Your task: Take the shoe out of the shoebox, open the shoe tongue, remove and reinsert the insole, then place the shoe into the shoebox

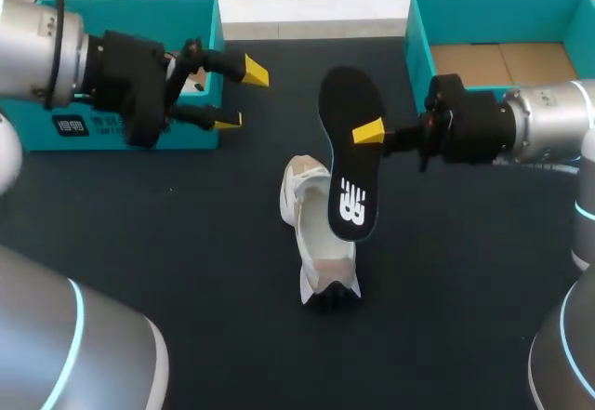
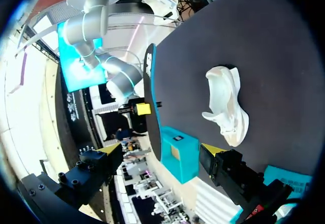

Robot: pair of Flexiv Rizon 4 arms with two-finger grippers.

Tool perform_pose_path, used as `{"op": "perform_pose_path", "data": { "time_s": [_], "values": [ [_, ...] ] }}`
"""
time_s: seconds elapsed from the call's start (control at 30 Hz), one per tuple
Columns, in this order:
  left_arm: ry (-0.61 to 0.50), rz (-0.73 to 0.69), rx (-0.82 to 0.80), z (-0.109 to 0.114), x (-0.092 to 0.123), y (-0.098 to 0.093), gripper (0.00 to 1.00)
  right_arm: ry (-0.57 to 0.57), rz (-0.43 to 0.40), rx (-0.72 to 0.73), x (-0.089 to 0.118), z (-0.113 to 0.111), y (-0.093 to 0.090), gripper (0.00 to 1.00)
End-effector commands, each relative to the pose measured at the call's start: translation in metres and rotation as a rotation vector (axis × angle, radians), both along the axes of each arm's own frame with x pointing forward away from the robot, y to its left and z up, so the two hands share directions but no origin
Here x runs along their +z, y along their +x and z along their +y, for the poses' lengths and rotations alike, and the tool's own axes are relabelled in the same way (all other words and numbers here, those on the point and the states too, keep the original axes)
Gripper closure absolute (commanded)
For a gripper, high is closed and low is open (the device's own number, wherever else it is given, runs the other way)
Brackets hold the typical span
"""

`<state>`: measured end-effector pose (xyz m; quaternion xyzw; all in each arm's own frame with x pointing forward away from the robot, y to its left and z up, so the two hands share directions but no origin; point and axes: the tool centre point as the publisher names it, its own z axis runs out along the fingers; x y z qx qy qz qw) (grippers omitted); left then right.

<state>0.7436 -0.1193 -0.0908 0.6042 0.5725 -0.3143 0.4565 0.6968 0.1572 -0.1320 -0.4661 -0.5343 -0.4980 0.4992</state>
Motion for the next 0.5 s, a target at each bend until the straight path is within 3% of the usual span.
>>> {"op": "perform_pose_path", "data": {
  "time_s": [0.03, 0.5],
  "values": [
    [-0.489, -0.026, -0.074, -0.003, -0.014, -0.003, 0.00, 0.002, 0.000, -0.001, 0.002, 0.000, -0.002, 1.00],
    [-0.532, 0.001, -0.062, -0.019, -0.026, 0.002, 0.00, -0.016, 0.024, -0.033, -0.005, 0.014, -0.006, 1.00]
  ]
}}
